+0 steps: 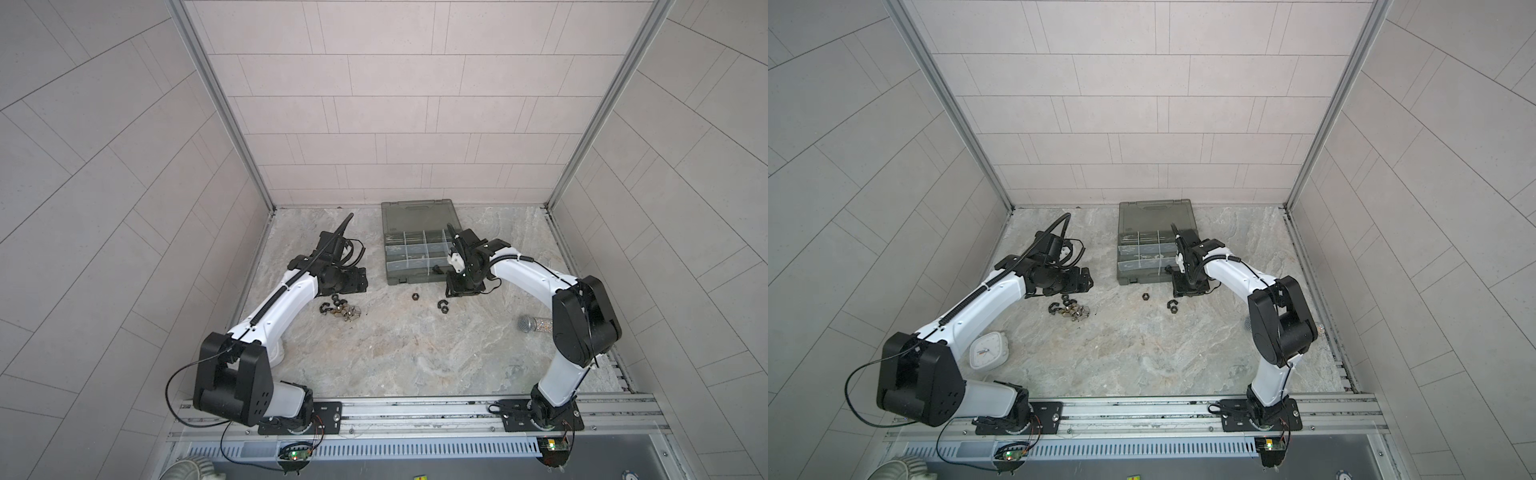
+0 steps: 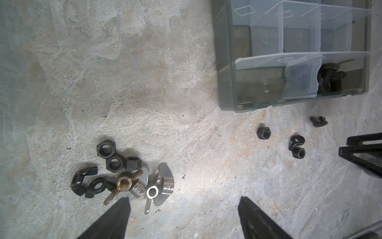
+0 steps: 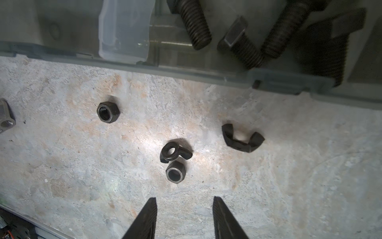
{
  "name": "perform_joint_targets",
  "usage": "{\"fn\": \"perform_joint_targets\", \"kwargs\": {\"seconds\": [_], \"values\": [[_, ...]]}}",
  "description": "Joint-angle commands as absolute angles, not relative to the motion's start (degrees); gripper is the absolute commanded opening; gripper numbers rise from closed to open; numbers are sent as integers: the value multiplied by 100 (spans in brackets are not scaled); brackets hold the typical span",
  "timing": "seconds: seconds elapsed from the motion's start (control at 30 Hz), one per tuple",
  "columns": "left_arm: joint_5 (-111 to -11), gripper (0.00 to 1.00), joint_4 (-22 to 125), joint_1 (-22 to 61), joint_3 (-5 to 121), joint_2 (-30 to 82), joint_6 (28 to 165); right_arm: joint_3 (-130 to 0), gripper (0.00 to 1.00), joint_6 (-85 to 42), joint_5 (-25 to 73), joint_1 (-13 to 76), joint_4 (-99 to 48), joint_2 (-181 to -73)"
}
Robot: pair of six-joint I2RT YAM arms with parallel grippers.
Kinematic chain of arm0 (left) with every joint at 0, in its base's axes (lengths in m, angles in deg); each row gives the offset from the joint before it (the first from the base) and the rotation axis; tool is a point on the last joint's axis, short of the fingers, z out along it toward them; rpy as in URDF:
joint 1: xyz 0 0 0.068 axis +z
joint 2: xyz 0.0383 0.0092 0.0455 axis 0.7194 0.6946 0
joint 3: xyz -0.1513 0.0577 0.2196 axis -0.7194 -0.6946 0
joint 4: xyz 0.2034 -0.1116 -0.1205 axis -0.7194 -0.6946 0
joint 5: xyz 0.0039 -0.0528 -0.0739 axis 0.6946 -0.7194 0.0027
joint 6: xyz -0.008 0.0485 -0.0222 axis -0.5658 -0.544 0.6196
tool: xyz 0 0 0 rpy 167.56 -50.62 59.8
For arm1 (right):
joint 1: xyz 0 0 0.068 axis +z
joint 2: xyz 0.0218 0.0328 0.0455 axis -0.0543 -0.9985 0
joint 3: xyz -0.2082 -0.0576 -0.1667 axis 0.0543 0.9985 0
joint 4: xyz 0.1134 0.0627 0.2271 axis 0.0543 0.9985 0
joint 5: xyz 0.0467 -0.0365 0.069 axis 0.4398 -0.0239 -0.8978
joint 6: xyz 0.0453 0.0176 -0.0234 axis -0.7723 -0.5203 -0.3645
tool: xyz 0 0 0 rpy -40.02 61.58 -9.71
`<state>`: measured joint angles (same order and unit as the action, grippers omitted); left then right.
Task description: Sort the screws and nuts into containers
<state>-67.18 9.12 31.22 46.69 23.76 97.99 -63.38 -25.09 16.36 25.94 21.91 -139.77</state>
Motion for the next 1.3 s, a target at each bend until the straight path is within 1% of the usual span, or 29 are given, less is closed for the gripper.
{"fn": "perform_joint_targets", "kwargs": {"seconds": [0.0,0.3,0.5,0.67,0.77,0.8,0.97,1.13,1.27], "values": [[-6787,88,791,3212,4665,2326,9858,-6497,45,-2446,1571,2629,2344,-14083],[-7035,87,906,3935,4161,2615,10100,-6887,46,-2325,1357,2935,2511,-14203],[-6958,83,920,3985,3941,2626,9960,-7045,47,-2181,1140,2993,2608,-14220],[-6845,73,1017,3985,3721,2682,9962,-7057,47,-2134,1079,3005,2654,-14225],[-6598,63,868,3990,3781,2859,9922,-7058,47,-2110,1079,3005,2660,-14198],[-6509,61,814,3982,3818,2924,9913,-7054,47,-2103,1079,3005,2670,-14189],[-6437,56,773,3980,3912,3186,9861,-6963,47,-2075,1129,3009,2646,-14113],[-6335,47,725,3985,3953,3321,9816,-6700,46,-2075,1190,3006,2558,-13941],[-6202,46,694,3985,4015,3386,9759,-6540,46,-2080,1236,2992,2501,-13831]]}}
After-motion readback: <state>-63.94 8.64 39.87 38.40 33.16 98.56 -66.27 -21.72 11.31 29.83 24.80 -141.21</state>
